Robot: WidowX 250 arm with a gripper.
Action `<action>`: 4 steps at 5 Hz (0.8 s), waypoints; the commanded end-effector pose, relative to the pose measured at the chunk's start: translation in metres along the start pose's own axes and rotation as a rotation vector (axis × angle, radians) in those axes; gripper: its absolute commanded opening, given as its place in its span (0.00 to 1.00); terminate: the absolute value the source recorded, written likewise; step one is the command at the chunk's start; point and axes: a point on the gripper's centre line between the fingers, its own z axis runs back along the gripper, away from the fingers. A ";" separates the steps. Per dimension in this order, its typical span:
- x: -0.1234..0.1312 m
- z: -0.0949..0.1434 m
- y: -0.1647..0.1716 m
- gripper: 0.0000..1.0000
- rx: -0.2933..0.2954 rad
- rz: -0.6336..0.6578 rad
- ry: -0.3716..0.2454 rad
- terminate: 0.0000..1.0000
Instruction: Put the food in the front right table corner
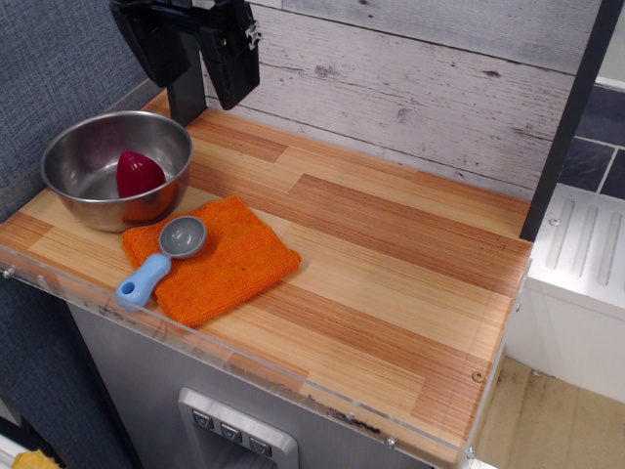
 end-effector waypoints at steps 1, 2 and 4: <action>0.000 0.000 0.000 1.00 0.000 0.000 0.000 0.00; -0.010 0.006 0.040 1.00 0.018 -0.021 0.000 0.00; -0.019 -0.002 0.115 1.00 0.139 0.030 0.060 0.00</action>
